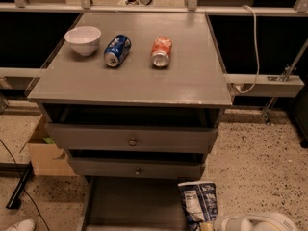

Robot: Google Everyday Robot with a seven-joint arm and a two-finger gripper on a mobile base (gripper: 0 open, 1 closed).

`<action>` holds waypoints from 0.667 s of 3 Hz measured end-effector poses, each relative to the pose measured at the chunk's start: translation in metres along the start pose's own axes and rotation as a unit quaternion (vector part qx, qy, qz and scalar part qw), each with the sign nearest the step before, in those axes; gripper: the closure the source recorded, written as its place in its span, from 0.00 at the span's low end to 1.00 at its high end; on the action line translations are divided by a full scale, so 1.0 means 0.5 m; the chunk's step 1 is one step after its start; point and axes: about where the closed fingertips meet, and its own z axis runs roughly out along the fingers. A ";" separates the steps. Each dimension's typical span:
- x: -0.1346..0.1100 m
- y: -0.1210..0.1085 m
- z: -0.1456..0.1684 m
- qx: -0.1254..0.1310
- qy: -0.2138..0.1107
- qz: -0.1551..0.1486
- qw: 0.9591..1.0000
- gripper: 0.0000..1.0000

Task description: Pick blue chip bag from bottom drawer and place on counter

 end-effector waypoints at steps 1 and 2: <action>-0.025 0.010 -0.049 0.011 -0.026 -0.011 1.000 1.00; -0.045 0.039 -0.138 0.029 -0.069 -0.035 0.997 1.00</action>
Offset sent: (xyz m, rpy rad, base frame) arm -0.0334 -0.0109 0.1714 -0.0735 -0.3199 0.0150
